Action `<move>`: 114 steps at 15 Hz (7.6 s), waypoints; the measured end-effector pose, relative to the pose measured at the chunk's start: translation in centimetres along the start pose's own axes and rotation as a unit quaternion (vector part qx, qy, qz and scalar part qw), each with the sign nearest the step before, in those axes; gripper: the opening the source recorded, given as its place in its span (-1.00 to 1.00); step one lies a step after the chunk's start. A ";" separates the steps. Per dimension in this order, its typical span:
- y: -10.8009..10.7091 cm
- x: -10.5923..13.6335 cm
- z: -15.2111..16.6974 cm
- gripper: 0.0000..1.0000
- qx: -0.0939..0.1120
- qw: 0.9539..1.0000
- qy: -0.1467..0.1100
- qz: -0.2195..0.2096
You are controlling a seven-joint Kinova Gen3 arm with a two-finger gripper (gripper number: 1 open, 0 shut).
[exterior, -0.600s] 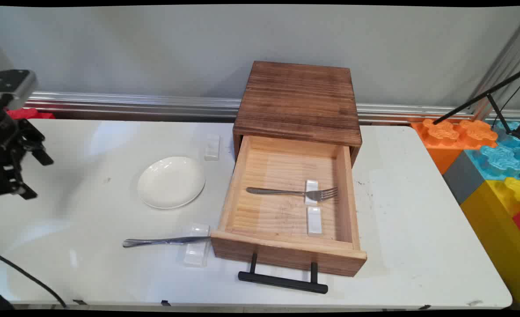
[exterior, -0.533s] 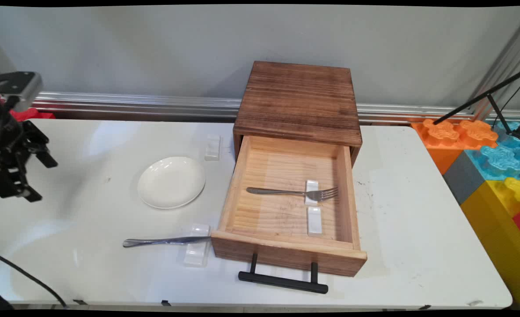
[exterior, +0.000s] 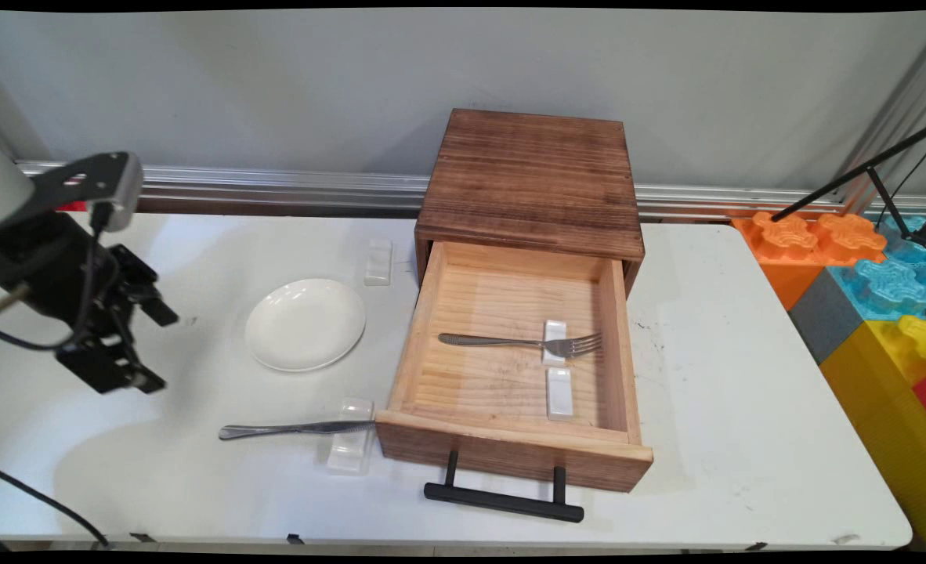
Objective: Pick up the knife from the right of the white plate, then place the picked object into the drawer
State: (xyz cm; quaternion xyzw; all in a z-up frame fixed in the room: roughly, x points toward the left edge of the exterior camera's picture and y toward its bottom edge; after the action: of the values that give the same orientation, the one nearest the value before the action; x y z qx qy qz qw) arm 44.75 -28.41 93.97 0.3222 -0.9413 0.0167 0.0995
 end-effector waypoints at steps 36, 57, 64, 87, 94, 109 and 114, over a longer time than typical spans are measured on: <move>2.7 1.8 16.8 1.00 0.010 0.994 0.058 0.087; 2.0 2.0 18.0 -1.00 -0.016 0.994 0.060 0.091; 1.4 0.7 14.2 -1.00 -0.022 0.994 0.052 0.097; -3.1 11.2 -0.3 -1.00 -0.033 0.978 0.117 0.169; -1.5 16.9 -1.5 -1.00 -0.046 0.973 0.133 0.183; 1.7 25.0 0.3 -1.00 -0.061 0.969 0.141 0.192; 1.8 26.8 2.3 -1.00 -0.058 0.968 0.147 0.193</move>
State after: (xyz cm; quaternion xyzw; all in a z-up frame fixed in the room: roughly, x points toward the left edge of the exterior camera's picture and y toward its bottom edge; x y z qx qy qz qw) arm 22.56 -43.33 97.06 0.1220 -0.9601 0.0284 0.2499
